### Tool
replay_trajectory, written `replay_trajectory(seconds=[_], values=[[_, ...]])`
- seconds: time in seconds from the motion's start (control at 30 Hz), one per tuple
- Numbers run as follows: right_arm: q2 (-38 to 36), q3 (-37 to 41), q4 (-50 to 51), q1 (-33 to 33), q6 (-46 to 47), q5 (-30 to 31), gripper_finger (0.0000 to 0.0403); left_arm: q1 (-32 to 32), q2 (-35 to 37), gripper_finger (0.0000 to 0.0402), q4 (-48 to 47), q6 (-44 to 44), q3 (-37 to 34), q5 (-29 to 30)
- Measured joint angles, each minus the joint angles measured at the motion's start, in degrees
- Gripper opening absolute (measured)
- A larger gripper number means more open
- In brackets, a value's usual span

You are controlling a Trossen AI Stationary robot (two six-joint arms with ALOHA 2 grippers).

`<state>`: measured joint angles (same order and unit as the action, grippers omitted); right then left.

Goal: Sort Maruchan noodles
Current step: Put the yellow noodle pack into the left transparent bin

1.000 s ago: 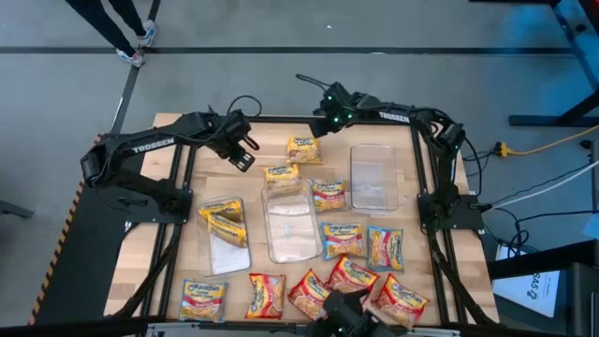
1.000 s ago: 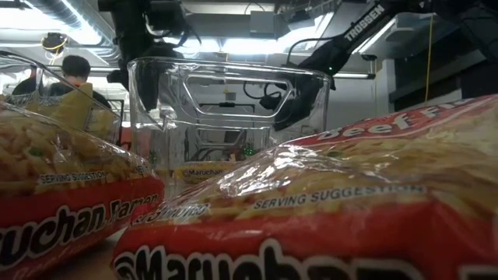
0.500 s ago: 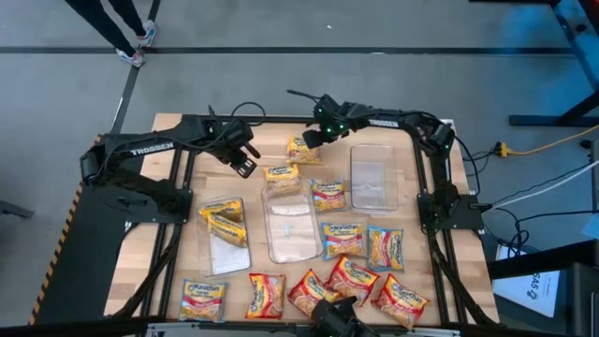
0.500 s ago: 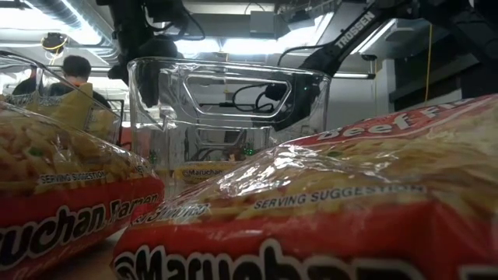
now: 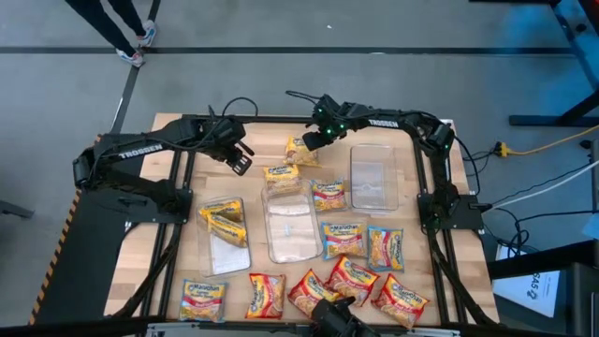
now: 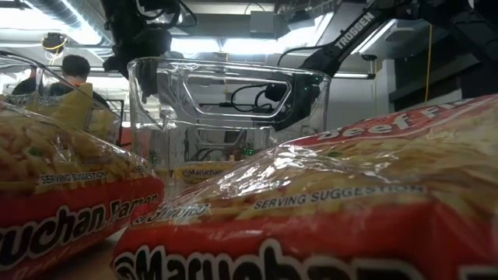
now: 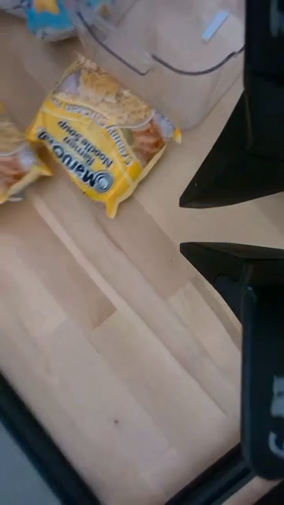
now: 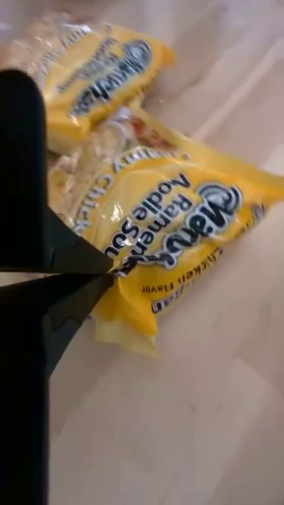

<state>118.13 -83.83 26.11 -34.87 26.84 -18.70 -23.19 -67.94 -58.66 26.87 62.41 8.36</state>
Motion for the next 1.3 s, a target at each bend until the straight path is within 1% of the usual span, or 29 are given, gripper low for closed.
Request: replay_trajectory(seconds=[0.1,0.23,0.33,0.4,0.53,0.63,0.77,0.97,1.1,1.2,1.3], values=[[0.0,0.0,-1.7,0.0,-1.3,-2.0,0.0003,0.0,0.6,0.0075,-0.2,0.0,0.0,0.9],[0.0,0.0,-7.8,0.0,-1.4,-8.4,0.0002,0.0,0.5,0.0075,-1.2,0.0,0.0,3.4],[-0.2,0.0,-14.7,0.8,-1.5,-13.7,0.0002,0.0,0.5,0.0075,-1.9,0.0,0.0,5.9],[-0.3,-0.5,-17.5,1.3,-1.6,-16.0,0.0001,0.0,0.5,0.0075,-2.6,0.0,0.0,7.8],[-0.3,-3.4,-17.9,2.5,-2.5,-14.2,0.0001,0.0,1.4,0.0075,-3.8,0.0,0.0,11.5],[-0.3,-6.1,-17.8,3.4,-3.9,-14.2,0.0,0.0,2.7,0.0075,-3.9,1.4,0.0,14.5],[-0.3,-10.3,-17.7,5.3,-4.9,-14.8,0.0,0.0,6.3,0.0075,-3.8,3.7,0.0,16.2],[-0.3,-16.5,-15.8,9.2,-7.8,-15.7,0.0,0.0,13.8,0.0075,-3.8,4.1,0.0,15.3],[-0.3,-18.9,-14.1,12.8,-9.4,-15.7,0.0,0.0,18.4,0.0075,-3.9,4.4,0.0,9.8],[-0.3,-20.0,-14.3,15.8,-10.4,-15.7,0.0,0.1,20.8,0.0075,-3.9,5.8,0.0,4.0],[-0.3,-21.0,-14.2,18.9,-10.7,-14.9,0.0,0.1,22.4,0.0075,-5.1,6.0,0.0,1.3]])
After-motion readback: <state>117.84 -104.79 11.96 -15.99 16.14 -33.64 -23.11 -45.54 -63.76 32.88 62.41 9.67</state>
